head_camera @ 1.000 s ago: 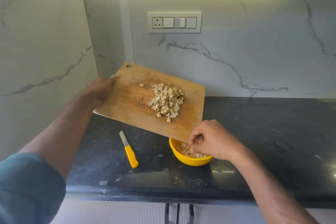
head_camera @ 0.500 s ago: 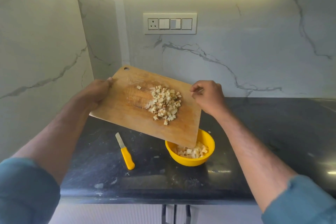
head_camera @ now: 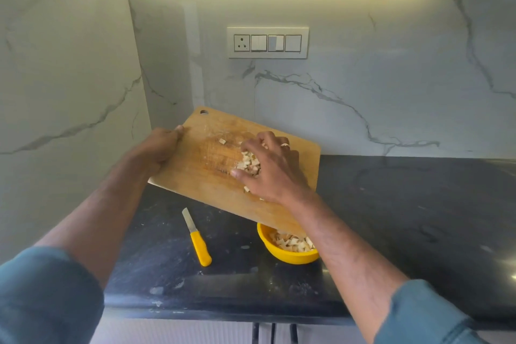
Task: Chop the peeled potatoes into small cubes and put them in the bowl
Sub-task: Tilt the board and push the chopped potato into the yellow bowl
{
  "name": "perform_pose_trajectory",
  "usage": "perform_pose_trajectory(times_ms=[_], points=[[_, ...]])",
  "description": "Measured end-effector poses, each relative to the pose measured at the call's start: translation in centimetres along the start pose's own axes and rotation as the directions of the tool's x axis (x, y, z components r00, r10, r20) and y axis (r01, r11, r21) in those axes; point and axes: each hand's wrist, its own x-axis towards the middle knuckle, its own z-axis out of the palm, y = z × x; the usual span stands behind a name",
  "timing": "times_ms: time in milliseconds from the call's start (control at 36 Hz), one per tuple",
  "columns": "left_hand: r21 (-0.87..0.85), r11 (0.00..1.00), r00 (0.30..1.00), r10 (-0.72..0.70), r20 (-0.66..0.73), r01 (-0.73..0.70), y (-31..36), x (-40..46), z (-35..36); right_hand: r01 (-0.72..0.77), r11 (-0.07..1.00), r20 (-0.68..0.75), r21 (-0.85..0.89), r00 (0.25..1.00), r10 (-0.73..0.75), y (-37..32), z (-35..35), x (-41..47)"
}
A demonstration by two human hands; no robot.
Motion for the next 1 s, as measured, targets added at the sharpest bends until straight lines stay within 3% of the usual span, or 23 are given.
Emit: perform_pose_trajectory(times_ms=[139, 444, 1000], points=[[-0.014, 1.000, 1.000, -0.001, 0.007, 0.001, 0.3, -0.2, 0.1, 0.018, 0.994, 0.011, -0.110, 1.000, -0.017, -0.4, 1.4, -0.3], [0.016, 1.000, 1.000, -0.004, 0.002, 0.004, 0.5, 0.2, 0.2, -0.017, 0.997, 0.015, -0.074, 1.000, 0.018, -0.1, 1.6, -1.9], [0.043, 0.998, 0.999, -0.039, -0.019, 0.040, -0.1, 1.3, 0.0, 0.036, 0.999, 0.266, 0.006, 0.963, -0.036, 1.0, -0.6, -6.3]])
